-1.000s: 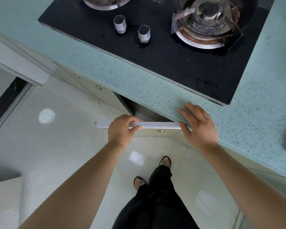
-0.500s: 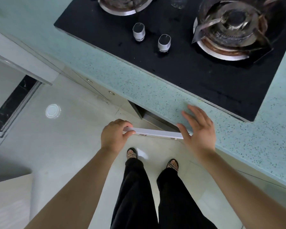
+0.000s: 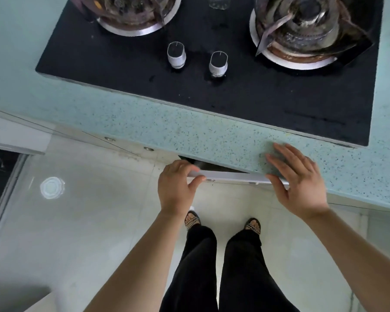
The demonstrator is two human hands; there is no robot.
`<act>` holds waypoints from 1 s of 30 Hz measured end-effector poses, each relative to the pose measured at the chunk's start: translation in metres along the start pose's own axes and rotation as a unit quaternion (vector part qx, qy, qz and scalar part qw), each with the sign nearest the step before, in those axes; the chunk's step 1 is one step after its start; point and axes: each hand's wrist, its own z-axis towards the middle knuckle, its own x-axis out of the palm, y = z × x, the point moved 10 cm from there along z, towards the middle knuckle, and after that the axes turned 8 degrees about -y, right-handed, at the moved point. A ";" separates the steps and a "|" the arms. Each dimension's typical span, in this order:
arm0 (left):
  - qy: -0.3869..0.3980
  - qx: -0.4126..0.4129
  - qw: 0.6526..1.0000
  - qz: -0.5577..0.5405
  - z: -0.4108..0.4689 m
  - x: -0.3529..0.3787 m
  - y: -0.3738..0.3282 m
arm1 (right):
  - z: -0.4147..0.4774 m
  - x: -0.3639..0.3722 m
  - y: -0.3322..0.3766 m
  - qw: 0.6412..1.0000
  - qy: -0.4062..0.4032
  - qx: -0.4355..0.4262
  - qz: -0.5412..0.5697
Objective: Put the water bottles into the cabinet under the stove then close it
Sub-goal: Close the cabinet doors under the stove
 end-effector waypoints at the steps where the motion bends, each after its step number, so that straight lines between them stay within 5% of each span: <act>1: 0.000 0.001 1.000 0.003 0.001 -0.001 0.001 | -0.001 0.000 0.000 1.000 0.002 0.008 0.002; 11: 0.005 0.004 1.000 -0.001 0.000 -0.029 0.036 | -0.012 -0.004 0.015 0.990 -0.073 0.114 0.031; 21: -0.062 -0.199 0.964 -0.167 0.017 -0.023 0.061 | -0.011 0.005 0.020 0.983 -0.122 0.136 0.004; 30: -0.108 -0.257 0.939 -0.204 0.018 -0.015 0.065 | -0.012 0.004 0.019 0.982 -0.133 0.132 0.010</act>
